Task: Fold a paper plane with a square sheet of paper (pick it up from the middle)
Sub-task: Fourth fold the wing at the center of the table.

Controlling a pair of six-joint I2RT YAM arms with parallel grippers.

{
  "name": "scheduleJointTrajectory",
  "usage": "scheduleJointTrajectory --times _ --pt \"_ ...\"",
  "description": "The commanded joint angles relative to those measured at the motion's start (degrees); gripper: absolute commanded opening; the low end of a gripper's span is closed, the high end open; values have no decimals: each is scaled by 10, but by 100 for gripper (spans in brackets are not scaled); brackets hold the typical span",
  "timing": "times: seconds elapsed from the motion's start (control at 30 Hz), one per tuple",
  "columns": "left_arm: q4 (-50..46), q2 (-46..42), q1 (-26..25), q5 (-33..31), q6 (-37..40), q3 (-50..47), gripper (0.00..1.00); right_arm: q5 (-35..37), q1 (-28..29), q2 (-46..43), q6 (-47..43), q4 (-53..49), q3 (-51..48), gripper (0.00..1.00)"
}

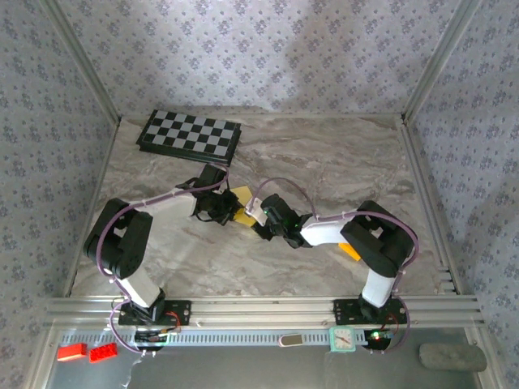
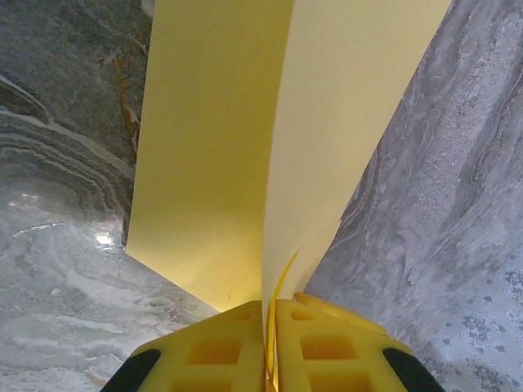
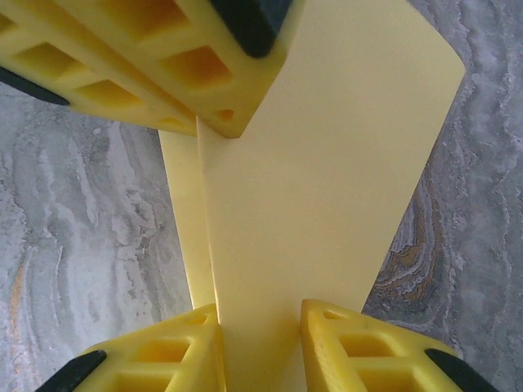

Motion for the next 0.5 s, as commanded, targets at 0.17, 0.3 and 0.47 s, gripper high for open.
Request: scheduleJointTrajectory --times 0.17,0.3,0.47 --pt "-31 -3 0 -15 0 17 16 -1 1 7 -3 -4 8 19" --pt "-51 -30 18 -31 29 21 25 -25 -5 4 5 1 1 14" --pt "-67 -84 43 -57 58 3 34 -75 -20 0 27 12 -6 10"
